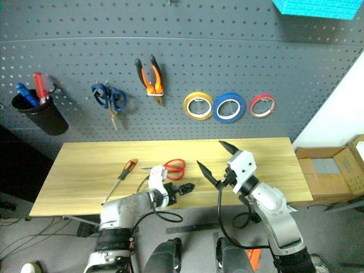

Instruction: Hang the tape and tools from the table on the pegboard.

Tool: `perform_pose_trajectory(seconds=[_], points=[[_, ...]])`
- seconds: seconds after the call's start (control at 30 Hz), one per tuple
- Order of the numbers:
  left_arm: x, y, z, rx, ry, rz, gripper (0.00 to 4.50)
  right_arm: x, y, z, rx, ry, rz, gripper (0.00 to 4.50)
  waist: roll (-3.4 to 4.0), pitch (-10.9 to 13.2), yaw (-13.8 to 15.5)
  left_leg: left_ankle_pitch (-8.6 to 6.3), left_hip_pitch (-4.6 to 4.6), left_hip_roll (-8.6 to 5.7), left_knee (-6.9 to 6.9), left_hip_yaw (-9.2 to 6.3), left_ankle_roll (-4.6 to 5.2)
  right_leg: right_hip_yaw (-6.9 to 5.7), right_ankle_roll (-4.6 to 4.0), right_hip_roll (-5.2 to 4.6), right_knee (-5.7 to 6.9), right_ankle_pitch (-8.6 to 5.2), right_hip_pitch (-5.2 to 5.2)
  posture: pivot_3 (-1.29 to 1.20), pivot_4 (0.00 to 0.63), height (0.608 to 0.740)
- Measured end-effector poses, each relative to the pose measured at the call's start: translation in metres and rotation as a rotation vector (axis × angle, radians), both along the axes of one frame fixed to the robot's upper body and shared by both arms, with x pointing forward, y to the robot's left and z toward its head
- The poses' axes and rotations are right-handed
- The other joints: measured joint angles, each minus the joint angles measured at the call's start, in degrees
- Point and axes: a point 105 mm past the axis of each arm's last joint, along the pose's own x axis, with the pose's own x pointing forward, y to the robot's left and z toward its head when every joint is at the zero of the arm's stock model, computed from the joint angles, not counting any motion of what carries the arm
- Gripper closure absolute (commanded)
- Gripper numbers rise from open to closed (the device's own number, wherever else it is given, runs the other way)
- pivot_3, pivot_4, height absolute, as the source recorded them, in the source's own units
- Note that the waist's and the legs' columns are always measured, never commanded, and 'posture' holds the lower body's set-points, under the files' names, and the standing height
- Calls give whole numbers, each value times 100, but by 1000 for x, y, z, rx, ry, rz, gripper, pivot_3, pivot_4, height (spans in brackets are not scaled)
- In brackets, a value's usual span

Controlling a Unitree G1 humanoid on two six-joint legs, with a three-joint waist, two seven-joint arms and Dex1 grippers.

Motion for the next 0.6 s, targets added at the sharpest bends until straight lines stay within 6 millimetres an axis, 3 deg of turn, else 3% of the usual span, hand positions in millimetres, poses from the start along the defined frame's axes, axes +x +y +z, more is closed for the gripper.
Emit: perform_pose_trajectory(seconds=[0.23,0.47,0.6], points=[[-10,17,26,-11,-31,76,16,-7,6,-1,-17,-11,78,0,-1,0,73,0,-2,-13,0,1,1,4,1,0,-2,0,1,11,194,740],[-16,40,22,19,-2,160,16,-21,6,-12,-146,8,190,0,-1,0,122,0,-2,-12,2,-6,0,0,0,0,0,-1,1,6,200,740],[-13,59,19,59,5,185,16,-29,-9,-34,-306,88,232,0,-2,-1,135,0,-2,-15,2,-7,1,0,-2,-1,-1,-1,2,1,203,740]])
